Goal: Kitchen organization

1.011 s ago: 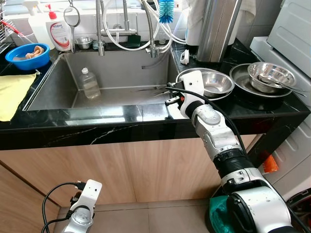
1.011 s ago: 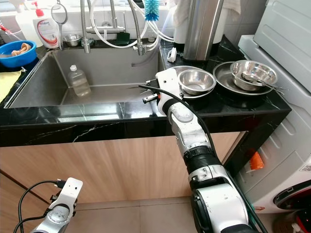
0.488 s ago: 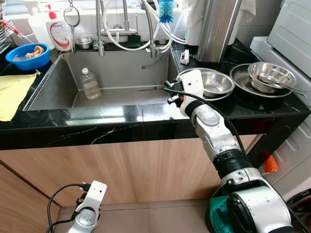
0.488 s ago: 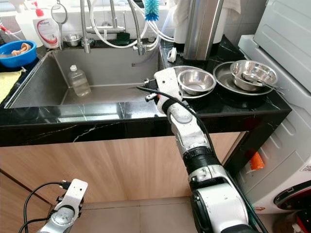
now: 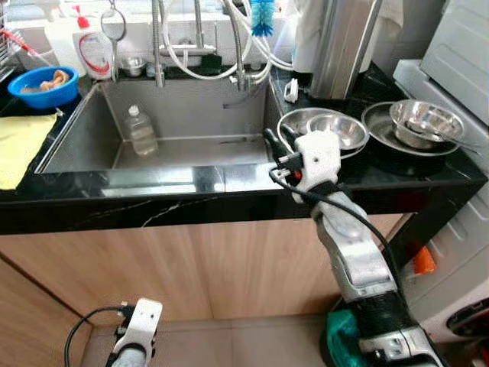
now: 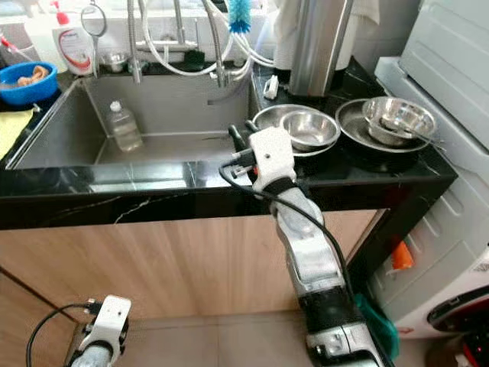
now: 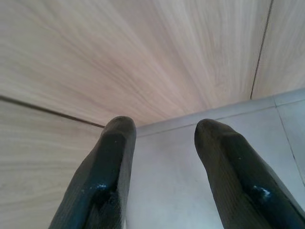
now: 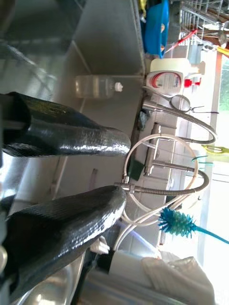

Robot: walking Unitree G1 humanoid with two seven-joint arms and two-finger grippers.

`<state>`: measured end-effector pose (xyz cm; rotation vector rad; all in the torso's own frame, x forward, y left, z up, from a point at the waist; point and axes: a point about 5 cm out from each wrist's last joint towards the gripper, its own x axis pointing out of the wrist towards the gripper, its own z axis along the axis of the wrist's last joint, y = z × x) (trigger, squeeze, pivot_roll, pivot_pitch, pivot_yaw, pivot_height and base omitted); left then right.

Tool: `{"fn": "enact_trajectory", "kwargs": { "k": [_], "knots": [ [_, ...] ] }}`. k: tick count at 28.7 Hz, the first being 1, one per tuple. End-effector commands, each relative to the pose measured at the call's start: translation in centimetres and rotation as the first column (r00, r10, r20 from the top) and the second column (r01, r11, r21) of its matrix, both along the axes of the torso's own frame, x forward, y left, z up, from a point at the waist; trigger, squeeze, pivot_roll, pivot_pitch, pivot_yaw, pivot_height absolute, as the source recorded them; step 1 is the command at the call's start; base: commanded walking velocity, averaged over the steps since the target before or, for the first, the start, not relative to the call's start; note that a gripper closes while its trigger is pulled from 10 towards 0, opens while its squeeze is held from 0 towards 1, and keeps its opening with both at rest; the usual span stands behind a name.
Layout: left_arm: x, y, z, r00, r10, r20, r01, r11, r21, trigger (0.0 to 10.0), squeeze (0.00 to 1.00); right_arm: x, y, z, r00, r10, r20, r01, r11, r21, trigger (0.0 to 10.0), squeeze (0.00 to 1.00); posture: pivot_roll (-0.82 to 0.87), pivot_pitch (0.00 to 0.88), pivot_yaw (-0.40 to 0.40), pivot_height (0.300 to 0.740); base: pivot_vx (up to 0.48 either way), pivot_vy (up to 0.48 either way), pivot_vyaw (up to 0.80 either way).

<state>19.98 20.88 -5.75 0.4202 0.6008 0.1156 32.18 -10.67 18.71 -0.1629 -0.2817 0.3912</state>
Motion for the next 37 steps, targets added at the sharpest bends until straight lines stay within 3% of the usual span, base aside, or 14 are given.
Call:
{"fn": "enact_trajectory", "kwargs": {
  "k": [1,6,10,11,16,19,23,30,31,33,34,35,36,37],
  "knots": [
    [-0.1,0.3,0.3,0.998,0.033,0.052,-0.033,0.999,-0.001,10.0,0.0,-0.8,-1.3,0.0,1.0,-0.031,0.005,0.031,1.0,0.003,10.0,0.0,-0.15,0.0,-0.047,0.74,0.0,0.0,0.0],
    [-0.5,0.2,1.3,0.979,0.078,0.19,-0.076,0.997,-0.02,10.0,0.0,-4.2,-4.8,-1.2,0.991,-0.135,-0.007,0.134,0.99,-0.045,10.0,0.0,-0.16,0.0,-0.078,0.74,0.0,0.0,0.0],
    [-0.3,0.5,2.9,0.934,0.161,0.319,-0.159,0.987,-0.032,10.0,0.0,-6.4,-5.0,-1.9,0.992,-0.12,-0.04,0.118,0.992,-0.051,10.0,0.0,-0.15,0.0,-0.086,0.74,0.0,0.0,0.0],
    [-0.3,0.5,2.9,0.934,0.161,0.319,-0.159,0.987,-0.032,10.0,0.0,-6.4,-5.0,-1.9,0.992,-0.12,-0.04,0.118,0.992,-0.051,10.0,0.0,-0.15,0.0,-0.086,0.74,0.0,0.0,0.0],
    [-0.5,1.8,5.4,0.842,0.322,0.434,-0.306,0.946,-0.108,10.0,0.0,-5.7,-3.4,-1.9,0.992,-0.115,-0.052,0.115,0.993,0.001,10.0,0.0,-0.11,0.0,-0.064,0.74,0.0,0.0,0.0],
    [-0.8,2.0,5.7,0.836,0.323,0.444,-0.312,0.945,-0.101,10.0,0.0,-5.5,-2.6,-1.9,0.993,-0.102,-0.054,0.102,0.995,0.007,10.0,0.0,-0.09,0.0,-0.065,0.74,0.0,0.0,0.0],
    [-3.0,2.6,6.3,0.818,0.353,0.455,-0.349,0.932,-0.098,10.0,0.0,-5.5,-1.6,-1.8,0.997,-0.054,-0.062,0.055,0.998,0.02,10.0,0.0,-0.07,0.0,-0.07,0.74,0.0,0.0,0.0],
    [-3.8,2.7,11.3,0.756,0.254,0.603,-0.283,0.958,-0.049,10.0,0.0,-4.6,-2.7,-1.3,0.994,-0.1,-0.044,0.101,0.994,0.028,10.0,0.0,-0.04,0.0,-0.07,0.74,0.0,0.0,0.0],
    [-3.5,2.9,12.6,0.731,0.248,0.636,-0.286,0.957,-0.045,10.0,0.0,-4.4,-2.8,-1.3,0.993,-0.111,-0.046,0.112,0.993,0.031,10.0,0.0,-0.03,0.0,-0.073,0.74,0.0,0.0,0.0],
    [-2.0,3.6,16.3,0.628,0.237,0.742,-0.298,0.953,-0.052,10.0,0.0,-3.9,-2.7,-1.1,0.992,-0.119,-0.039,0.12,0.992,0.047,10.0,0.0,-0.01,0.0,-0.068,0.74,0.0,0.0,0.0],
    [-2.0,3.6,16.3,0.628,0.237,0.742,-0.298,0.953,-0.052,10.0,0.0,-3.9,-2.7,-1.1,0.992,-0.119,-0.039,0.12,0.992,0.047,10.0,0.0,-0.01,0.0,-0.068,0.74,0.0,0.0,0.0],
    [-1.4,3.9,17.7,0.587,0.231,0.776,-0.302,0.952,-0.056,10.0,0.0,-3.6,-2.6,-0.9,0.992,-0.119,-0.034,0.121,0.991,0.057,10.0,0.0,-0.01,0.0,-0.066,0.74,0.0,0.0,0.0],
    [0.9,4.3,21.3,0.48,0.199,0.855,-0.289,0.955,-0.06,10.0,0.0,-2.9,-1.9,-0.3,0.993,-0.118,-0.006,0.118,0.99,0.078,10.0,0.0,-0.01,0.0,-0.055,0.74,0.0,0.0,0.0],
    [0.9,4.3,21.3,0.48,0.199,0.855,-0.289,0.955,-0.06,10.0,0.0,-2.9,-1.9,-0.3,0.993,-0.118,-0.006,0.118,0.99,0.078,10.0,0.0,-0.01,0.0,-0.055,0.74,0.0,0.0,0.0]
  ]
}}
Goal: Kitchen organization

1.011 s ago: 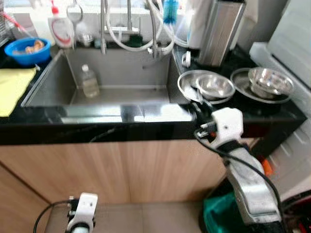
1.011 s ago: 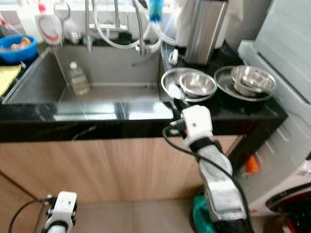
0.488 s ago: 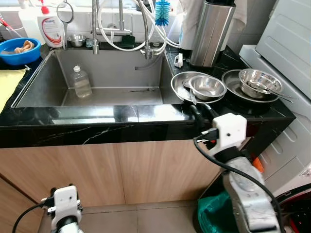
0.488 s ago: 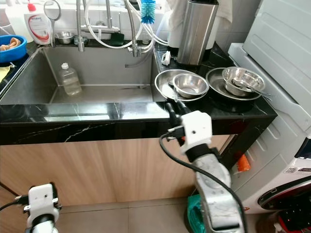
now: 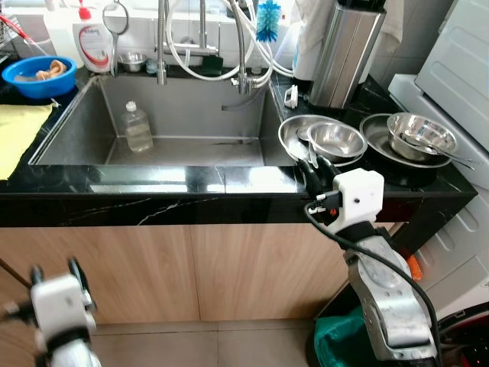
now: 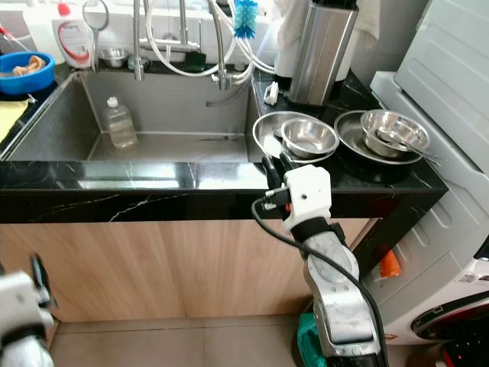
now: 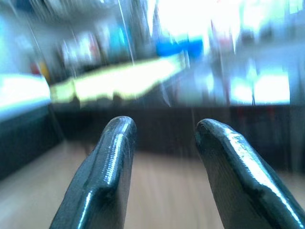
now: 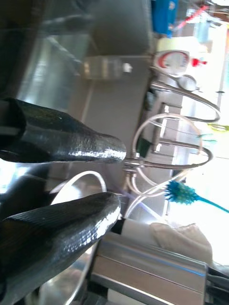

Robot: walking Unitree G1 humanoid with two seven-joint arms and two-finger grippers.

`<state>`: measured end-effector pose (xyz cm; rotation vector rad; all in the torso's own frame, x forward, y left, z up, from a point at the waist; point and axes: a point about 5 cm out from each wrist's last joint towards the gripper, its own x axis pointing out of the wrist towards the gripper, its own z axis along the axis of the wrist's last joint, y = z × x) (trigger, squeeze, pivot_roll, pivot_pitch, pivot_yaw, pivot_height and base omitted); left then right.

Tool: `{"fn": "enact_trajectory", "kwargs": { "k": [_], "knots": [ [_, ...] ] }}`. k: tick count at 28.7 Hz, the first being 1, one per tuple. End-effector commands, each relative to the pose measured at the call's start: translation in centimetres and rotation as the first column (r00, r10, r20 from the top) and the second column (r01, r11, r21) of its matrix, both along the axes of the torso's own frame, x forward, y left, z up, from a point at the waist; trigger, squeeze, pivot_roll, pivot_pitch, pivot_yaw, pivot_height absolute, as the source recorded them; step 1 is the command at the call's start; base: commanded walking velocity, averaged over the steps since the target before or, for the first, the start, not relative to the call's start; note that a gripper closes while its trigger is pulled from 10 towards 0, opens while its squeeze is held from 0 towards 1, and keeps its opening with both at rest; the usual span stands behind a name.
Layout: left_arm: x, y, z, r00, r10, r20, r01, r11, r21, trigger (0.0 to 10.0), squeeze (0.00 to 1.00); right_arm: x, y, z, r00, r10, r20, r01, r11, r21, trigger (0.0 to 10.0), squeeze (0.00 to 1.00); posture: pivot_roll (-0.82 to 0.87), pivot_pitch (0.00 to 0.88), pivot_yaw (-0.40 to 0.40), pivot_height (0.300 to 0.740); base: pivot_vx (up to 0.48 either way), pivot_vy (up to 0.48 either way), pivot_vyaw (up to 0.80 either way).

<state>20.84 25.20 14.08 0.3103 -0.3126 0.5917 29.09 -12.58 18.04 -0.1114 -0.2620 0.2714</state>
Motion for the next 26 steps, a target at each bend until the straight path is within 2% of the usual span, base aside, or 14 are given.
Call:
{"fn": "enact_trajectory", "kwargs": {
  "k": [1,3,5,7,8,10,12,13,15,20,25,26],
  "knots": [
    [0.8,0.0,2.7,0.995,0.002,0.095,-0.003,1.0,0.02,10.0,0.0,0.5,0.2,0.6,0.999,-0.01,0.03,0.01,1.0,0.017,10.0,0.0,-0.01,0.0,-0.055,0.74,0.0,0.0,0.0],
    [2.0,-0.3,4.7,0.985,-0.016,0.171,0.014,1.0,0.016,10.0,0.0,1.0,0.8,1.3,0.998,-0.001,0.057,-0.001,0.999,0.037,10.0,0.0,-0.02,0.0,-0.049,0.74,0.0,0.0,0.0],
    [3.3,-1.5,5.9,0.978,-0.077,0.194,0.083,0.996,-0.018,10.0,0.0,1.3,1.8,1.9,0.996,0.03,0.081,-0.034,0.998,0.045,10.0,0.0,-0.02,0.0,-0.039,0.74,0.0,0.0,0.0],
    [3.5,-1.6,5.9,0.978,-0.087,0.191,0.093,0.995,-0.021,10.0,0.0,1.4,1.9,1.9,0.996,0.033,0.083,-0.037,0.998,0.045,10.0,0.0,-0.02,0.0,-0.039,0.74,0.0,0.0,0.0],
    [4.1,-2.2,6.0,0.975,-0.13,0.182,0.134,0.991,-0.011,10.0,0.0,1.5,2.2,2.1,0.995,0.037,0.092,-0.041,0.998,0.045,10.0,0.0,-0.03,0.0,-0.029,0.74,0.0,0.0,0.0],
    [5.4,-3.9,6.2,0.956,-0.246,0.16,0.246,0.969,0.018,10.0,0.0,1.7,2.7,2.5,0.993,0.033,0.112,-0.04,0.998,0.057,10.0,0.0,-0.03,0.0,-0.016,0.74,0.0,0.0,0.0],
    [6.7,-6.0,6.4,0.919,-0.373,0.132,0.372,0.928,0.03,10.0,0.0,2.0,2.9,2.7,0.993,0.024,0.118,-0.033,0.997,0.074,10.0,0.0,-0.04,0.0,-0.001,0.74,0.0,0.0,0.0],
    [6.7,-6.0,6.4,0.919,-0.373,0.132,0.372,0.928,0.03,10.0,0.0,2.0,2.9,2.7,0.993,0.024,0.118,-0.033,0.997,0.074,10.0,0.0,-0.04,0.0,-0.001,0.74,0.0,0.0,0.0],
    [7.6,-7.5,6.5,0.887,-0.441,0.133,0.446,0.895,-0.01,10.0,0.0,2.2,2.8,2.5,0.994,0.014,0.113,-0.023,0.997,0.078,10.0,0.0,-0.06,0.0,0.001,0.74,0.0,0.0,0.0],
    [8.5,-8.9,6.4,0.866,-0.481,0.138,0.491,0.869,-0.056,10.0,0.0,2.5,2.3,3.2,0.991,0.001,0.131,-0.012,0.996,0.088,10.0,0.0,-0.12,0.0,0.002,0.74,0.0,0.0,0.0],
    [8.9,-9.4,5.9,0.864,-0.485,0.134,0.498,0.863,-0.09,10.0,0.0,2.6,1.8,3.3,0.991,-0.016,0.13,0.004,0.996,0.089,10.0,0.0,-0.14,0.0,0.013,0.74,0.0,0.13,0.0],
    [9.4,-10.0,5.9,0.856,-0.503,0.119,0.514,0.853,-0.091,10.0,0.0,2.7,1.1,3.1,0.994,-0.036,0.103,0.021,0.99,0.143,10.0,0.0,-0.14,0.0,0.037,0.74,0.0,0.446,0.0]
  ]
}}
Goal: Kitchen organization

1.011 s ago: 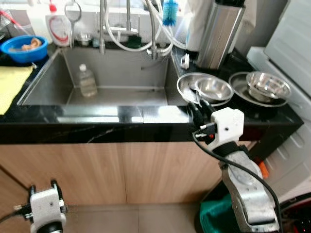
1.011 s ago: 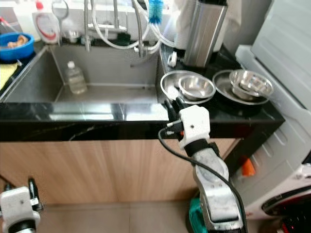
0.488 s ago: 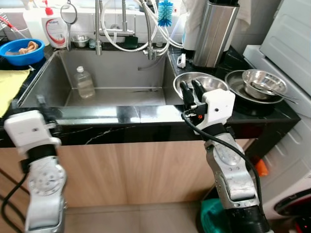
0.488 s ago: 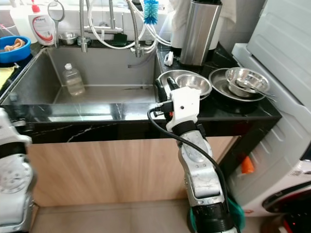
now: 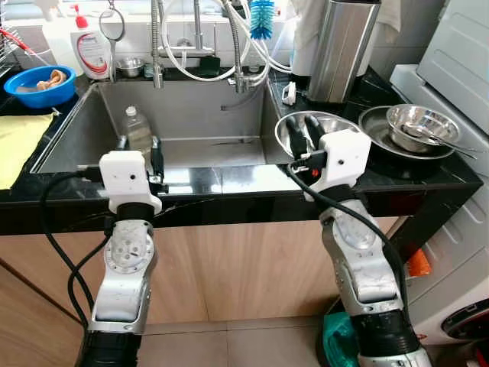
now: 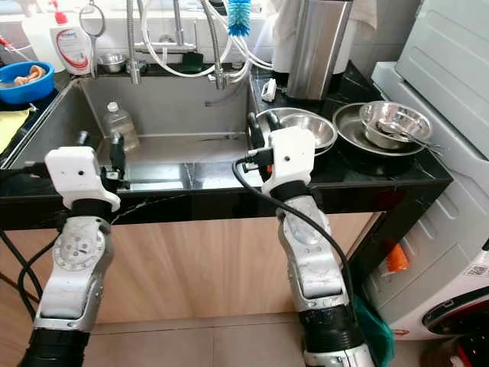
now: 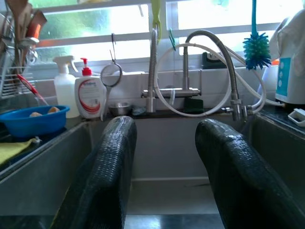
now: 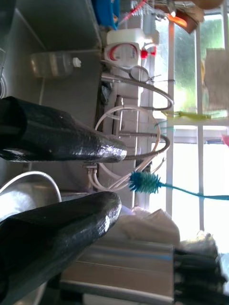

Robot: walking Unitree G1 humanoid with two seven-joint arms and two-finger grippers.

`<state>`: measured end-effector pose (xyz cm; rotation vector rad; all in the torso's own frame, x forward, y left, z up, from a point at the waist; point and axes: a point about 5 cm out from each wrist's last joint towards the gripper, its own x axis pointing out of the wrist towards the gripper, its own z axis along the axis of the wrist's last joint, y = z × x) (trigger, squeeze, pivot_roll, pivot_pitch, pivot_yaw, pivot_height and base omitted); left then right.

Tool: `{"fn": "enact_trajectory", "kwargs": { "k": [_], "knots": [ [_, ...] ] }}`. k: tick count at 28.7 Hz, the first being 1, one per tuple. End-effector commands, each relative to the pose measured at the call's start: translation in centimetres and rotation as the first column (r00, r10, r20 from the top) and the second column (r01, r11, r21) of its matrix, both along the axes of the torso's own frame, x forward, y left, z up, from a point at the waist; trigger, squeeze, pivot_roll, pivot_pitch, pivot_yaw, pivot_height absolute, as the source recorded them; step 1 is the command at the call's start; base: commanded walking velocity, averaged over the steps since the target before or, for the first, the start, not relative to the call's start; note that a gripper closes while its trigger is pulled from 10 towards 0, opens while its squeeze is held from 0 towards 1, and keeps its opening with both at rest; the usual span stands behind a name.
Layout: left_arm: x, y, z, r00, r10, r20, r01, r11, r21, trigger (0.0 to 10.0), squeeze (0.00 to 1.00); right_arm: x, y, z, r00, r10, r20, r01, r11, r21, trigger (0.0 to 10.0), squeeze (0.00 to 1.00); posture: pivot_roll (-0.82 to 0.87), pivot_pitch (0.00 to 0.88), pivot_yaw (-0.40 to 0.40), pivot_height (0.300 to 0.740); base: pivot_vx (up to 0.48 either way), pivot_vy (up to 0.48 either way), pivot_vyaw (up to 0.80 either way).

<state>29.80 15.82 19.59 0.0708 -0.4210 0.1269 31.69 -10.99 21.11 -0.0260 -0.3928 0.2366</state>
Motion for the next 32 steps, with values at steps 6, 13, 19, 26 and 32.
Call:
{"fn": "enact_trajectory", "kwargs": {
  "k": [6,13,19,26,32],
  "knots": [
    [1.2,-1.0,0.8,0.997,-0.076,0.007,0.076,0.997,0.025,10.0,0.0,0.0,-0.6,-0.6,0.999,-0.024,-0.033,0.026,0.998,0.063,10.0,0.0,-0.15,0.0,0.059,0.74,0.0,0.461,-0.56],
    [2.4,-0.6,1.6,0.997,-0.075,0.026,0.073,0.994,0.077,10.0,0.0,0.1,0.6,-0.3,1.0,0.009,-0.019,-0.008,0.997,0.071,10.0,0.0,-0.12,0.0,0.035,0.74,0.0,0.469,0.0],
    [2.5,-1.5,1.4,0.992,-0.125,0.002,0.124,0.988,0.09,10.0,0.0,0.7,0.6,0.3,1.0,0.013,-0.003,-0.013,0.997,0.081,10.0,0.0,-0.13,0.0,0.047,0.74,0.0,0.0,0.0],
    [2.2,-2.9,1.8,0.977,-0.211,0.034,0.207,0.974,0.086,10.0,0.0,0.3,0.6,-0.1,1.0,-0.008,0.005,0.007,0.997,0.07,10.0,0.0,-0.14,0.0,0.059,0.74,0.087,0.0,0.11],
    [2.3,-3.1,1.9,0.978,-0.207,0.035,0.204,0.976,0.083,10.0,0.0,0.3,0.3,-0.3,1.0,-0.016,-0.007,0.017,0.995,0.101,10.0,0.0,-0.14,0.0,0.06,0.74,0.356,0.0,0.27]
  ]
}}
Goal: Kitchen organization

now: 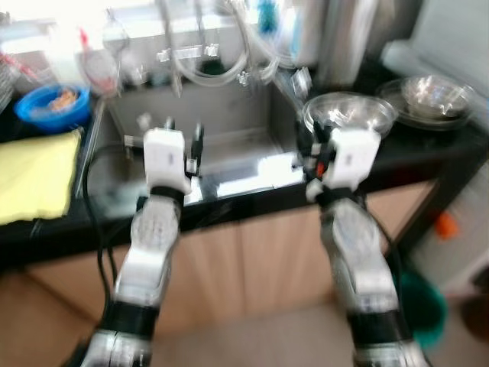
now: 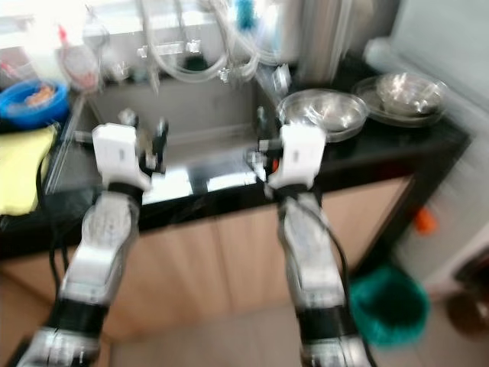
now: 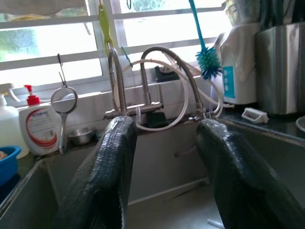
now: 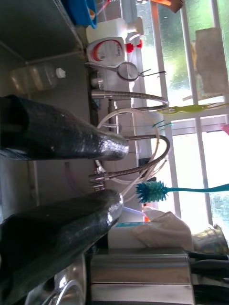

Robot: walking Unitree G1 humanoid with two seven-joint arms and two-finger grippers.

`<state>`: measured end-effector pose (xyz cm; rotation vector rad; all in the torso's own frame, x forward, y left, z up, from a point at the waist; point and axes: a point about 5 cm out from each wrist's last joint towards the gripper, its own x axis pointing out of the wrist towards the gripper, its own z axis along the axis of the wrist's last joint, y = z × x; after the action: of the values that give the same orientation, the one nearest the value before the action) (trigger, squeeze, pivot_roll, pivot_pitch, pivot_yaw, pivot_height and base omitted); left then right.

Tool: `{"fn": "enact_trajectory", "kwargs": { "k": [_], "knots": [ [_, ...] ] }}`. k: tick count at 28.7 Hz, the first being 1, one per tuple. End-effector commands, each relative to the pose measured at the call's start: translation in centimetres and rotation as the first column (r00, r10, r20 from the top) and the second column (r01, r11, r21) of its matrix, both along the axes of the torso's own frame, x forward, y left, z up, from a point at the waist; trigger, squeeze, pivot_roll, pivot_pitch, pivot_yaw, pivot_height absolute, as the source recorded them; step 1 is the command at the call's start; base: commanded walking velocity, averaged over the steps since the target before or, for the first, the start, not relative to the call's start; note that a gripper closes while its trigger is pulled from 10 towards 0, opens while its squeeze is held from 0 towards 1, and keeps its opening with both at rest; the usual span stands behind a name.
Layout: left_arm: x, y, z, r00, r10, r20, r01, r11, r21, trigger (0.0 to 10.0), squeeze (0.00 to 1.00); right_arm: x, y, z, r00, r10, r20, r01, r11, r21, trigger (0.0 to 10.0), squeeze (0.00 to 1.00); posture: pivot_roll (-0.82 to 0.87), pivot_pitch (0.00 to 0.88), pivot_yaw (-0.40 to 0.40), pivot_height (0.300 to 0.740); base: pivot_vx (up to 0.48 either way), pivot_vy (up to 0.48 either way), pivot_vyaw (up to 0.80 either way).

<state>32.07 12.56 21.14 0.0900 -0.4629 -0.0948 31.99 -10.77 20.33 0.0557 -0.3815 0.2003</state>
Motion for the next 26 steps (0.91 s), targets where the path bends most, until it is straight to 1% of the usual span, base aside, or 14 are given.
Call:
{"fn": "enact_trajectory", "kwargs": {
  "k": [1,12,16,19,20,22,23,24,25,26],
  "knots": [
    [0.1,0.2,0.3,1.0,0.004,0.012,-0.004,1.0,0.011,10.0,0.0,0.0,0.1,0.4,1.0,0.001,0.014,-0.002,1.0,0.014,10.0,0.0,-0.15,0.0,0.061,0.74,0.356,0.0,0.0],
    [0.2,0.2,0.1,1.0,0.002,0.01,-0.002,1.0,0.003,10.0,0.0,-0.5,-0.2,0.4,1.0,-0.011,0.018,0.011,1.0,0.0,10.0,0.0,-0.16,0.0,0.054,0.74,0.349,0.0,0.0],
    [0.1,0.2,0.0,1.0,-0.004,0.014,0.005,1.0,-0.008,10.0,0.0,-0.6,-0.4,0.4,0.999,-0.028,0.016,0.028,1.0,-0.008,10.0,0.0,-0.16,0.0,0.05,0.74,0.0,0.0,0.0],
    [0.1,0.3,-0.2,1.0,-0.001,0.002,0.001,1.0,-0.007,10.0,0.0,-0.9,-0.7,0.5,0.998,-0.064,0.027,0.065,0.997,-0.036,10.0,0.0,-0.17,0.0,0.051,0.74,0.0,0.0,0.0],
    [0.1,0.3,-0.3,1.0,-0.001,0.0,0.001,1.0,-0.008,10.0,0.0,-1.2,-1.0,0.5,0.995,-0.089,0.034,0.09,0.995,-0.036,10.0,0.0,-0.17,0.0,0.052,0.74,0.0,0.0,0.0],
    [0.1,0.3,-0.4,1.0,-0.001,-0.001,0.001,1.0,-0.008,10.0,0.0,-1.3,-1.2,0.6,0.994,-0.101,0.037,0.102,0.994,-0.036,10.0,0.0,-0.17,0.0,0.052,0.74,0.0,0.0,0.0],
    [0.0,0.3,-0.6,1.0,-0.001,-0.006,0.001,1.0,-0.005,10.0,0.0,-1.7,-1.5,0.6,0.992,-0.121,0.039,0.122,0.992,-0.034,10.0,0.0,-0.17,0.0,0.053,0.74,0.0,0.0,0.0],
    [0.0,0.3,-0.7,1.0,-0.002,-0.013,0.002,1.0,-0.007,10.0,0.0,-2.3,-1.9,0.5,0.99,-0.136,0.039,0.138,0.989,-0.044,10.0,0.06,-0.18,0.0,0.055,0.74,0.0,0.0,0.0],
    [0.0,0.3,-0.7,1.0,-0.002,-0.013,0.002,1.0,-0.007,10.0,0.0,-2.3,-1.9,0.5,0.99,-0.136,0.039,0.138,0.989,-0.044,10.0,0.06,-0.18,0.0,0.055,0.74,0.0,0.0,0.0],
    [0.0,0.3,-0.9,1.0,-0.002,-0.017,0.002,1.0,-0.008,10.0,0.0,-2.7,-2.1,0.4,0.988,-0.147,0.038,0.149,0.987,-0.051,10.0,0.06,-0.18,0.0,0.055,0.74,0.0,0.0,0.0]
  ]
}}
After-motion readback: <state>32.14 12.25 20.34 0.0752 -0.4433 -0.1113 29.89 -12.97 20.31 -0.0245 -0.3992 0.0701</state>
